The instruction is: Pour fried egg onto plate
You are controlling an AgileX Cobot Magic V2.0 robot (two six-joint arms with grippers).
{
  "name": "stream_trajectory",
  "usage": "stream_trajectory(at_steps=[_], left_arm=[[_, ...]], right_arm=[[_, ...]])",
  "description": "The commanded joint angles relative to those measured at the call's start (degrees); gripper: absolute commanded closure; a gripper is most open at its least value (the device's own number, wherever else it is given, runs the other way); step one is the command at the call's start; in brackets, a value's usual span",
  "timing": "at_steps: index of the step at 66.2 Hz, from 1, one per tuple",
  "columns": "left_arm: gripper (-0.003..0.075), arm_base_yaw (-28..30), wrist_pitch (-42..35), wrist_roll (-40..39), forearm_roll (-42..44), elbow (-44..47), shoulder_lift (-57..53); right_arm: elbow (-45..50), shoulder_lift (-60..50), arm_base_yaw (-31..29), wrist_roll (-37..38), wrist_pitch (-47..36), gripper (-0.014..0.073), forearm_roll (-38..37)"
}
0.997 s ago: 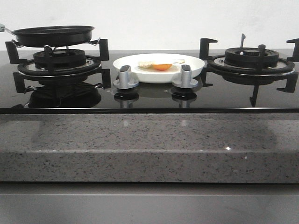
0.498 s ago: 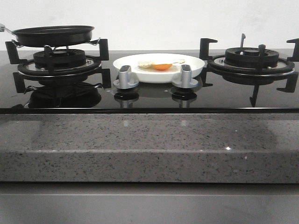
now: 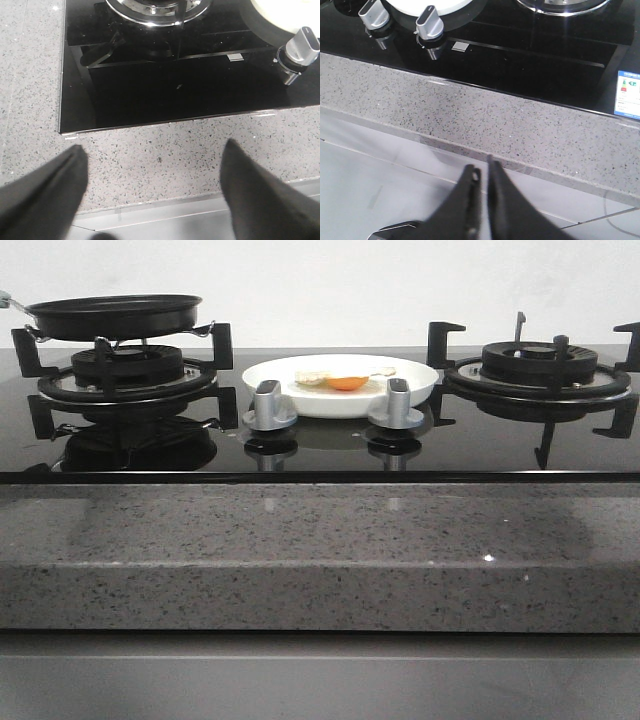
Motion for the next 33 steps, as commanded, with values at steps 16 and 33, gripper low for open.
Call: stream_trajectory(at_steps=[16,33], left_arm=[[0.0626,-0.4,-4.1,-0.63,-0.3,-1.39,0.33],[0.074,-0.4,-4.1,-0.63,-0.3,-1.39,0.33]], right_arm=[[-1.37,0.43,-0.01,-0.65,-3.23,0.0704,-0.42],[-1.37,0.43,-0.01,-0.65,-3.23,0.0704,-0.42]])
